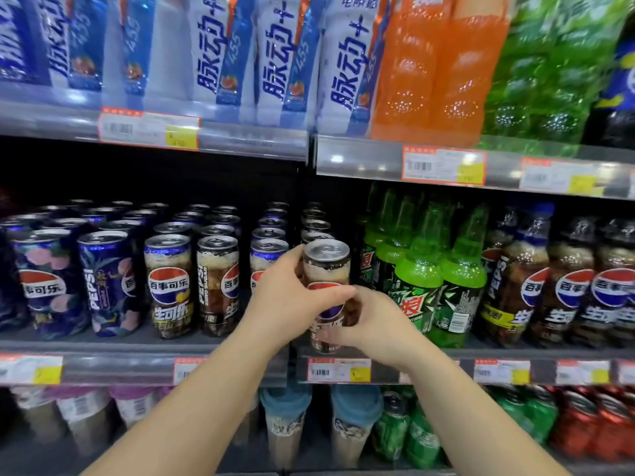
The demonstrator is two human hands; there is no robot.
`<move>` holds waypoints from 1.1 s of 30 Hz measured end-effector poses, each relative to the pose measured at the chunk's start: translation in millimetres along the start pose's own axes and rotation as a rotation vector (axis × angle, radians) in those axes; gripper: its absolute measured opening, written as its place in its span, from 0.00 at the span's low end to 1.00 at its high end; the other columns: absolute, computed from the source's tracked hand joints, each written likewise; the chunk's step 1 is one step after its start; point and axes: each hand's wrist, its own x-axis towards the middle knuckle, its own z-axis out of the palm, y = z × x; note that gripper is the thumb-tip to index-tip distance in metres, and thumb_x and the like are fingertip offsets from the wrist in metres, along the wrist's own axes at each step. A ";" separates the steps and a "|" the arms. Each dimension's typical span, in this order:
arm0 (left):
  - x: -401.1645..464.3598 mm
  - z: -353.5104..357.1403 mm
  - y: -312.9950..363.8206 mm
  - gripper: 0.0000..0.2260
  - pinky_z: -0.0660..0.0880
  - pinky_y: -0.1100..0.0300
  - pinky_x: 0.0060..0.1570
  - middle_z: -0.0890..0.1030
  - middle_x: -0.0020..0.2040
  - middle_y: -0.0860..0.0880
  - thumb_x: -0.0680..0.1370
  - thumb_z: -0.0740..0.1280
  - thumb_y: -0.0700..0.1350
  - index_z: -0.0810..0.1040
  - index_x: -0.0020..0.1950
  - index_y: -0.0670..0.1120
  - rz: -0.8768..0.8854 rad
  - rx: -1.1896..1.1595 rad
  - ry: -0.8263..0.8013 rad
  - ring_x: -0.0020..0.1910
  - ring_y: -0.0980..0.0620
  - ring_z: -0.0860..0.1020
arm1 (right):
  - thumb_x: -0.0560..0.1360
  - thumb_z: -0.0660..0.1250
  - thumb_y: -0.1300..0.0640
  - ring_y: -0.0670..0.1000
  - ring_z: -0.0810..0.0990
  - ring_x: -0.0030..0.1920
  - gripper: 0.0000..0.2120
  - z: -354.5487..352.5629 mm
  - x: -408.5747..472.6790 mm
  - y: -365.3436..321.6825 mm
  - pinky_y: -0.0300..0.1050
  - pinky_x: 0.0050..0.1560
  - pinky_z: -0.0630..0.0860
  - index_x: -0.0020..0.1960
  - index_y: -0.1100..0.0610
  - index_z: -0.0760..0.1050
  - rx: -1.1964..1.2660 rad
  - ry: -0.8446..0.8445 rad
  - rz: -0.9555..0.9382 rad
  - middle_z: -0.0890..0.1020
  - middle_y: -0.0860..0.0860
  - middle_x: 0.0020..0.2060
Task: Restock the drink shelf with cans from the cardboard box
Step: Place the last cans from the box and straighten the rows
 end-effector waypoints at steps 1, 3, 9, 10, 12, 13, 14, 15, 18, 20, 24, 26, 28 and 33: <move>0.7 -4.8 -2.5 0.37 0.78 0.57 0.56 0.80 0.59 0.57 0.60 0.81 0.54 0.73 0.66 0.53 -0.006 0.027 0.010 0.54 0.59 0.80 | 0.65 0.80 0.53 0.36 0.81 0.41 0.21 0.3 2.9 4.7 0.36 0.44 0.78 0.55 0.50 0.77 0.008 0.005 0.018 0.84 0.43 0.43; -2.1 -18.1 -8.9 0.43 0.76 0.54 0.60 0.77 0.62 0.56 0.61 0.80 0.57 0.68 0.72 0.52 -0.017 0.090 0.071 0.58 0.57 0.78 | 0.65 0.79 0.51 0.38 0.81 0.43 0.22 6.2 11.1 13.0 0.36 0.45 0.76 0.57 0.50 0.77 0.024 0.027 0.064 0.84 0.43 0.46; -15.6 -47.1 -33.3 0.20 0.79 0.51 0.55 0.82 0.51 0.56 0.66 0.79 0.49 0.76 0.54 0.58 -0.065 0.039 0.172 0.50 0.58 0.81 | 0.61 0.81 0.49 0.45 0.82 0.49 0.29 27.4 34.8 27.2 0.46 0.56 0.79 0.60 0.51 0.77 0.021 0.032 0.163 0.85 0.44 0.49; -16.0 -49.4 -37.7 0.19 0.79 0.50 0.55 0.82 0.51 0.55 0.66 0.79 0.48 0.77 0.54 0.57 -0.069 0.038 0.178 0.50 0.57 0.81 | 0.59 0.81 0.47 0.45 0.83 0.49 0.32 28.3 36.1 27.9 0.48 0.57 0.79 0.60 0.51 0.77 0.021 0.034 0.168 0.84 0.44 0.50; -17.2 -51.8 -42.5 0.19 0.79 0.50 0.54 0.83 0.50 0.54 0.67 0.78 0.46 0.78 0.55 0.53 -0.074 0.038 0.193 0.49 0.56 0.82 | 0.53 0.80 0.41 0.46 0.82 0.50 0.39 28.4 38.3 29.4 0.51 0.57 0.79 0.61 0.51 0.74 0.018 0.046 0.181 0.84 0.44 0.50; -17.8 -51.9 -43.8 0.18 0.79 0.51 0.54 0.83 0.50 0.54 0.67 0.78 0.46 0.78 0.54 0.52 -0.077 0.037 0.199 0.48 0.56 0.82 | 0.52 0.79 0.40 0.46 0.82 0.50 0.40 28.5 39.0 30.3 0.51 0.57 0.79 0.61 0.51 0.74 0.013 0.045 0.186 0.84 0.45 0.51; -17.8 -51.2 -45.1 0.18 0.79 0.52 0.54 0.83 0.49 0.54 0.67 0.78 0.45 0.78 0.54 0.52 -0.081 0.037 0.204 0.48 0.55 0.82 | 0.52 0.80 0.41 0.46 0.82 0.50 0.40 28.5 39.6 30.8 0.51 0.57 0.79 0.61 0.51 0.74 0.015 0.042 0.190 0.84 0.45 0.51; -17.9 -50.0 -45.7 0.17 0.79 0.53 0.54 0.83 0.49 0.53 0.68 0.78 0.44 0.78 0.54 0.51 -0.087 0.039 0.204 0.48 0.55 0.82 | 0.52 0.80 0.41 0.46 0.82 0.50 0.40 28.6 40.2 30.8 0.51 0.57 0.79 0.61 0.51 0.74 0.021 0.041 0.190 0.84 0.44 0.51; -17.9 -45.0 -49.5 0.16 0.79 0.56 0.53 0.82 0.49 0.54 0.68 0.77 0.44 0.78 0.54 0.50 -0.098 0.078 0.176 0.48 0.57 0.81 | 0.55 0.81 0.44 0.46 0.83 0.51 0.37 31.1 43.9 32.1 0.51 0.58 0.79 0.61 0.51 0.75 0.050 0.042 0.186 0.84 0.45 0.51; -18.6 -43.1 -53.0 0.16 0.77 0.59 0.52 0.81 0.49 0.57 0.69 0.77 0.46 0.78 0.55 0.50 -0.101 0.150 0.159 0.48 0.60 0.80 | 0.59 0.82 0.48 0.46 0.82 0.51 0.34 33.0 45.3 33.0 0.51 0.59 0.78 0.62 0.52 0.75 0.073 0.046 0.184 0.84 0.45 0.52; -18.7 -46.9 -65.5 0.17 0.72 0.68 0.46 0.80 0.49 0.58 0.69 0.76 0.48 0.78 0.56 0.50 -0.114 0.280 0.187 0.47 0.62 0.78 | 0.62 0.81 0.51 0.46 0.81 0.53 0.32 35.7 45.2 34.2 0.50 0.60 0.77 0.63 0.53 0.74 0.120 0.060 0.199 0.83 0.46 0.54; -17.5 -48.5 -72.9 0.21 0.73 0.64 0.50 0.81 0.53 0.54 0.69 0.76 0.48 0.77 0.60 0.48 -0.135 0.303 0.222 0.50 0.58 0.79 | 0.63 0.81 0.52 0.46 0.81 0.53 0.31 36.7 44.2 34.6 0.50 0.60 0.77 0.62 0.52 0.74 0.123 0.055 0.197 0.83 0.46 0.53; -15.8 -47.3 -76.8 0.27 0.74 0.59 0.56 0.80 0.59 0.49 0.69 0.76 0.47 0.74 0.66 0.44 -0.156 0.294 0.246 0.55 0.53 0.78 | 0.63 0.81 0.53 0.46 0.82 0.52 0.30 37.3 43.7 34.6 0.50 0.60 0.77 0.62 0.51 0.74 0.123 0.042 0.187 0.83 0.45 0.52; -9.5 -37.0 -79.8 0.25 0.77 0.50 0.56 0.82 0.57 0.45 0.69 0.76 0.50 0.76 0.62 0.42 -0.130 0.418 0.247 0.57 0.47 0.80 | 0.65 0.80 0.53 0.47 0.81 0.53 0.30 38.6 41.8 31.6 0.50 0.60 0.77 0.63 0.52 0.74 0.121 0.048 0.201 0.83 0.46 0.54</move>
